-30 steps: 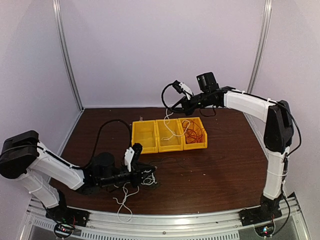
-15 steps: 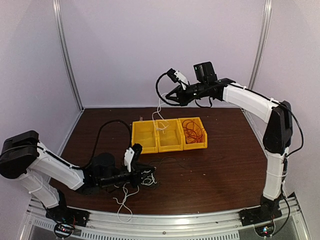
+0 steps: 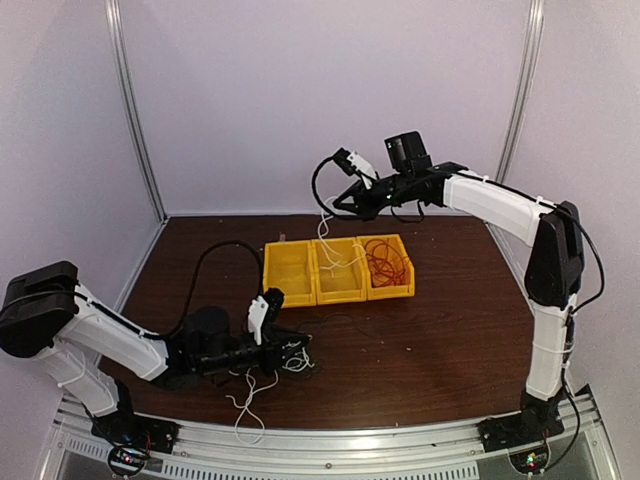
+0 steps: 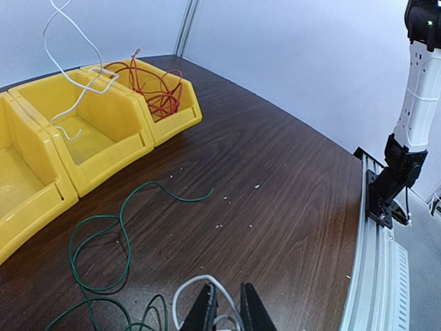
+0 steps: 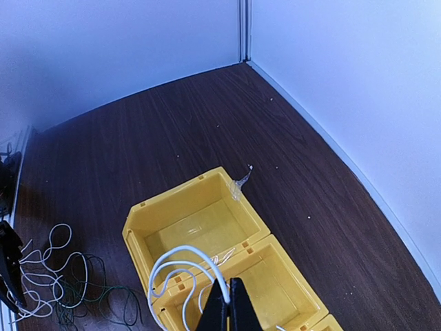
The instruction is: Untangle the cables
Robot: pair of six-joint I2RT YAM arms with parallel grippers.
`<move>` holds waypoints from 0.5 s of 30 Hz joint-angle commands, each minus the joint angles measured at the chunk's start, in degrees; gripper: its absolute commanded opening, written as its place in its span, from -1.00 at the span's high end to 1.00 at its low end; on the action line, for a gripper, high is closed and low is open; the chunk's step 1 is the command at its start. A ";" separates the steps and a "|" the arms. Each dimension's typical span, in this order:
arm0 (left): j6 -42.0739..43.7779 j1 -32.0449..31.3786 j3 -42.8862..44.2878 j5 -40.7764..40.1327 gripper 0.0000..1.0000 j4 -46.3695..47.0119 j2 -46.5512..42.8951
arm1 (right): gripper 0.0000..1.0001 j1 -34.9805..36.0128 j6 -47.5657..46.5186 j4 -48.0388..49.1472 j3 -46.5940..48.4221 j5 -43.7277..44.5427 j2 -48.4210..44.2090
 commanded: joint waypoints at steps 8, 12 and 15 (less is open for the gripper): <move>-0.74 -0.28 -1.41 -0.40 0.72 2.19 -0.74 | 1.00 -0.02 0.06 1.60 -0.55 1.10 4.18; -0.73 -0.28 -1.46 -0.38 0.72 2.29 -0.65 | 1.00 -0.09 -0.23 1.83 -0.25 1.91 6.16; -0.89 -0.27 -1.78 -0.42 0.71 2.60 -0.79 | 1.00 -0.46 -0.95 1.95 -0.26 4.31 7.85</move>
